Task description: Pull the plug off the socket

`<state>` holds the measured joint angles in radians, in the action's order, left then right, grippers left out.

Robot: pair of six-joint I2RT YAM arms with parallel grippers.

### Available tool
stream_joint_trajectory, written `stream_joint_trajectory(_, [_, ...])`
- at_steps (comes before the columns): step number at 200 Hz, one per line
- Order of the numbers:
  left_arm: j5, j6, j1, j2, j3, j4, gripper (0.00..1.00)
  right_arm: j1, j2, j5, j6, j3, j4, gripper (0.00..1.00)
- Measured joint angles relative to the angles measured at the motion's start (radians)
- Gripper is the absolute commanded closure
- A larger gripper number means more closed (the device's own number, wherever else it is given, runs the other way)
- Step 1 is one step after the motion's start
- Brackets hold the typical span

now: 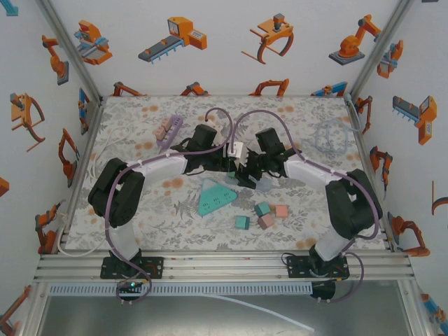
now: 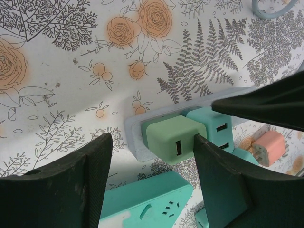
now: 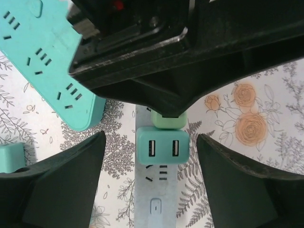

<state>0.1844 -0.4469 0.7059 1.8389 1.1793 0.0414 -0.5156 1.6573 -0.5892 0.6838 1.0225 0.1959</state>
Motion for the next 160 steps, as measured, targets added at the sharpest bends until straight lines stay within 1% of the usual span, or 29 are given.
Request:
stream_joint_trajectory(47, [0.0, 0.0, 0.0, -0.001, -0.002, -0.001, 0.36, 0.004, 0.081, -0.006, 0.071, 0.008, 0.017, 0.38])
stream_joint_trajectory(93, [0.0, 0.0, 0.0, -0.001, -0.002, -0.001, 0.36, 0.009, 0.1, -0.016, 0.106, 0.029, 0.013, 0.54])
stream_joint_trajectory(118, [0.0, 0.0, 0.0, -0.001, -0.002, 0.0, 0.36, 0.011, 0.103, -0.015, 0.109, 0.034, 0.011, 0.6])
stream_joint_trajectory(160, [0.0, 0.0, 0.0, 0.0, 0.0, 0.0, 0.36, 0.011, 0.103, -0.018, 0.106, 0.036, 0.013, 0.75])
